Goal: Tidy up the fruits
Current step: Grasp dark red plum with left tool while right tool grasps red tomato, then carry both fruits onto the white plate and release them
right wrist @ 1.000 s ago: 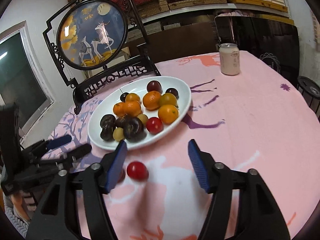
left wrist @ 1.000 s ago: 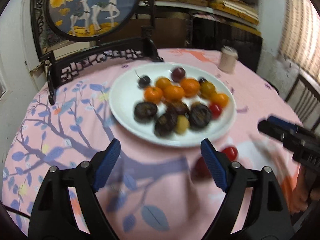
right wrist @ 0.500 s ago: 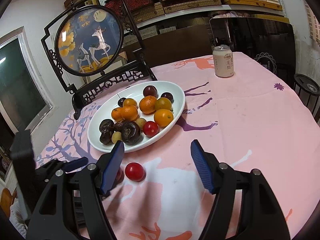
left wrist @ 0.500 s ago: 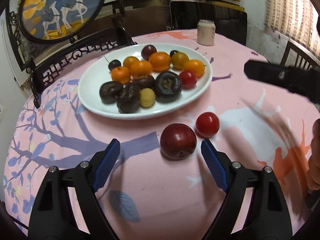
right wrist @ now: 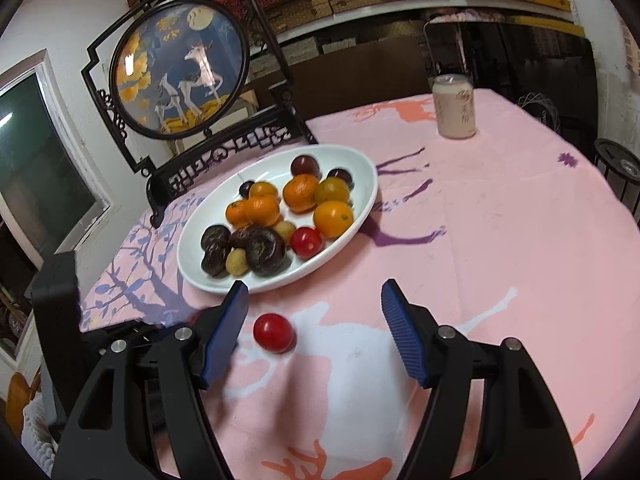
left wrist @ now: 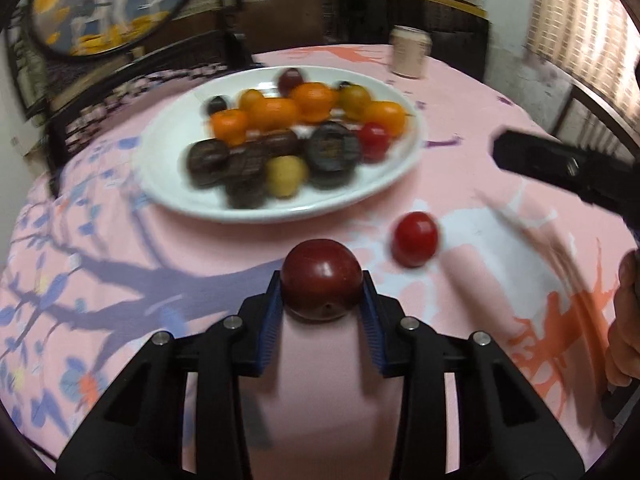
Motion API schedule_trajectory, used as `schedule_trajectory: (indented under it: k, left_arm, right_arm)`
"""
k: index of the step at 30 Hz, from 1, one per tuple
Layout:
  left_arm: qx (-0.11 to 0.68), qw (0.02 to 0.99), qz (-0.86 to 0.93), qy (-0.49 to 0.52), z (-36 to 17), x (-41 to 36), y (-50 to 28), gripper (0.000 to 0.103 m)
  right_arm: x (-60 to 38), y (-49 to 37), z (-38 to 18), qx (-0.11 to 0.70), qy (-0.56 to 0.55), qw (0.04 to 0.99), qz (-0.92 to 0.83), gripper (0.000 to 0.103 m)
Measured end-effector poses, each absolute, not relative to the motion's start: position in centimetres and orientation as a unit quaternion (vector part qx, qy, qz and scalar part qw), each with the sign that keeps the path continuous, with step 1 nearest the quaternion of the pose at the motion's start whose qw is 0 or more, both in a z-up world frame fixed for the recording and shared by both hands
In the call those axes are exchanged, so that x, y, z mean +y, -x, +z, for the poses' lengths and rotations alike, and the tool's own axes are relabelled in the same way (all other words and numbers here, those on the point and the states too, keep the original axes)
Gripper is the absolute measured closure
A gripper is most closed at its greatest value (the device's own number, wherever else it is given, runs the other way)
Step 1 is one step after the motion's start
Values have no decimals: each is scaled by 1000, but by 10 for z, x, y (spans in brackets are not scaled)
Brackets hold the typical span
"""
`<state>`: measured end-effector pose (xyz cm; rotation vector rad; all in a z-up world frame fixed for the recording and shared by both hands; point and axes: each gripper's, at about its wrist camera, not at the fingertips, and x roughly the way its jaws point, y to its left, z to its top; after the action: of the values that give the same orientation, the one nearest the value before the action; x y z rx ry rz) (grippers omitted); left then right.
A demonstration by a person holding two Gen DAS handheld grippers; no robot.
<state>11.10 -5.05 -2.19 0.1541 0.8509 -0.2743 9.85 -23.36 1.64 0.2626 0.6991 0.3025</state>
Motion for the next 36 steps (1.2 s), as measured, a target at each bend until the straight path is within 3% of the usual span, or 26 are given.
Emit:
schedule_trajectory:
  k: [6,9,14,16,23,26,28,36]
  left_arm:
    - [414,908,-58,-21,-15,3,-108,65]
    - [423,905,-49,3,-17,14,-113,65]
    - [428,902,-50,-7,-22,9,-115,65]
    - [428,902,-51,-10,-22,8,-115,65]
    - [428,902,-52,-18,-23,6,-114,65]
    - [427,903,-51,-26,-24,3,-115,65]
    - [426,903,-51,-28,-24,2,-115,65]
    - [419,906,-53,-32,-23,1,-111,65]
  right_arm:
    - [-204,-98,4,372,-79,908,174,34]
    - [-189,-97,-4,383,-46,905,176,40]
    - [-178,-98,-14,396,-22,902,171,44]
    - [-175,-99,-17,399,-17,901,172,51]
    - [-172,-103,-17,397,-17,903,167,52]
    - [-169,-108,-20,405,-20,898,172,61]
    - [-170,-110,-21,411,-27,894,176,74]
    - [-181,-98,-15,395,-45,902,170,74]
